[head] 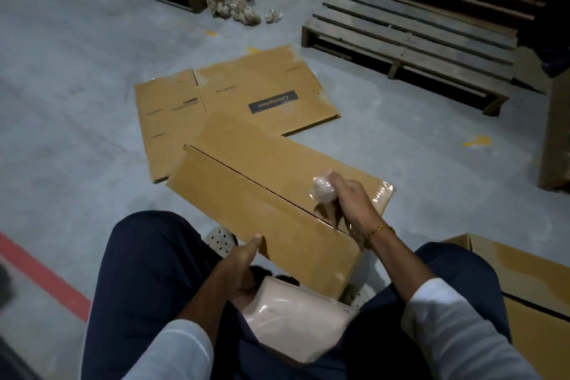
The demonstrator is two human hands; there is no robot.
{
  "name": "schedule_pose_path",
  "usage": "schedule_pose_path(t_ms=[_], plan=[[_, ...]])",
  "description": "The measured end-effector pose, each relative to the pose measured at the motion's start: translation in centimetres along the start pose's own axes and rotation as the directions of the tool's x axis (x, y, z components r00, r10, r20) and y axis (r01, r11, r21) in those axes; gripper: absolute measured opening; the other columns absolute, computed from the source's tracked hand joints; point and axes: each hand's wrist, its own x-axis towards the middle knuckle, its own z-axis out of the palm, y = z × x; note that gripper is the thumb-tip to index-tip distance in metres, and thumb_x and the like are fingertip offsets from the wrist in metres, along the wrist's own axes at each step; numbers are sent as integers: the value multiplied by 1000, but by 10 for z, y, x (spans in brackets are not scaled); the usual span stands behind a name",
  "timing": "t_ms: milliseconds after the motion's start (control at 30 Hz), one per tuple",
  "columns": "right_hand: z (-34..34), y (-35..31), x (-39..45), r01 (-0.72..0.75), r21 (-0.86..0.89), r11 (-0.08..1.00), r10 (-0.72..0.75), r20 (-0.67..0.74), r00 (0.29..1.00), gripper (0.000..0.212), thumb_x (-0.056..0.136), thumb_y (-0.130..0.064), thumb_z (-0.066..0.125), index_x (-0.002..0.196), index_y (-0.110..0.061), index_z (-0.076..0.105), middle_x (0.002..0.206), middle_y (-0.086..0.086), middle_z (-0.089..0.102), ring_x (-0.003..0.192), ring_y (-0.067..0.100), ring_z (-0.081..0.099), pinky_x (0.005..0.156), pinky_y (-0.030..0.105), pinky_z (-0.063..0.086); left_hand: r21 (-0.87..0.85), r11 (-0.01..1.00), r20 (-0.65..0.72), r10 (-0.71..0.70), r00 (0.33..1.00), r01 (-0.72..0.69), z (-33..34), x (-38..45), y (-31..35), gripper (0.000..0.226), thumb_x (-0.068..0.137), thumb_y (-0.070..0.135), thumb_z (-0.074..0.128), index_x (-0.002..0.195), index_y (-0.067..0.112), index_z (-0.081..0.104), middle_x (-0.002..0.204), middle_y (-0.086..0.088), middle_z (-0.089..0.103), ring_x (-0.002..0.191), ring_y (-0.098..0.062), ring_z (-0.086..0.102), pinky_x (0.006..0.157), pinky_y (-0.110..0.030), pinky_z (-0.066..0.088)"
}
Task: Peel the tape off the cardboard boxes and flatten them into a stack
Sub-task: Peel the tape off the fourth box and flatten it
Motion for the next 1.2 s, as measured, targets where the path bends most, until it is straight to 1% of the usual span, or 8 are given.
schedule_pose_path(t_ms=[67, 300, 467, 533, 700, 800, 900, 1200], plan=[[-7, -12, -5, -49, 169, 984, 55, -32, 998, 77, 75, -72, 54, 89, 2, 73, 77, 28, 70, 68, 35, 65, 65, 38, 48, -98, 995, 83, 8, 997, 0, 5, -9, 8, 88, 85, 72, 59, 146, 11, 43, 131, -23, 59, 111, -39, 63, 95, -51, 52], [-10, -47, -36, -7, 421, 907, 21, -29, 999, 46, 99, -53, 53, 94, -10, 70, 72, 14, 57, 47, 19, 47, 75, 47, 48, -389, 837, -57, 396, 916, -386, 24, -38, 50, 80, 94, 43, 67, 158, 24, 23, 152, -9, 44, 129, -29, 53, 96, -53, 51], [-4, -72, -57, 7, 453, 892, -15, 15, 1000, 56, 99, -56, 51, 105, -3, 66, 64, 10, 52, 47, 20, 47, 70, 43, 49, -339, 766, -119, 541, 833, -546, 26, -52, 60, 80, 90, 44, 71, 156, 30, 28, 163, 1, 28, 144, -27, 34, 107, -55, 43], [3, -80, -70, -10, 525, 851, -26, 61, 998, 52, 101, -54, 48, 112, -5, 60, 64, 8, 48, 47, 20, 42, 62, 37, 51, -319, 731, -131, 597, 792, -604, 22, -59, 63, 73, 91, 42, 70, 154, 26, 37, 159, -1, 36, 141, -24, 40, 104, -42, 41], [7, -87, -95, -46, 664, 746, -51, 125, 991, 44, 102, -52, 46, 113, -9, 53, 62, 5, 43, 50, 19, 39, 58, 36, 48, 84, 541, -73, 841, 536, -837, -2, -90, 88, 46, 98, 39, 62, 141, 25, 57, 145, 3, 55, 129, -15, 50, 105, -35, 42], [3, -84, -94, -106, 719, 686, 0, 146, 989, 47, 99, -56, 48, 109, -11, 54, 61, 5, 42, 46, 16, 41, 61, 35, 45, 594, 225, 145, 914, 378, -772, 7, -109, 85, 50, 97, 61, 48, 139, 34, 56, 146, 6, 53, 136, -18, 40, 107, -42, 35], [2, -84, -94, -116, 730, 674, -2, 159, 987, 50, 99, -57, 47, 106, -8, 56, 62, 6, 43, 46, 17, 44, 63, 35, 44, 785, -33, 363, 833, 417, -619, 34, -109, 70, 67, 91, 77, 34, 150, 43, 35, 160, 8, 33, 146, -20, 26, 119, -53, 18], [-39, -102, -96, 85, 166, 982, -88, 7, 996, 54, 98, -57, 48, 108, -10, 72, 94, 8, 75, 76, 17, 67, 74, 30, 54, 801, -163, 472, 764, 439, -577, 50, -83, 59, 71, 93, 72, 35, 157, 47, 15, 167, 9, 14, 152, -22, 13, 122, -53, 6]])
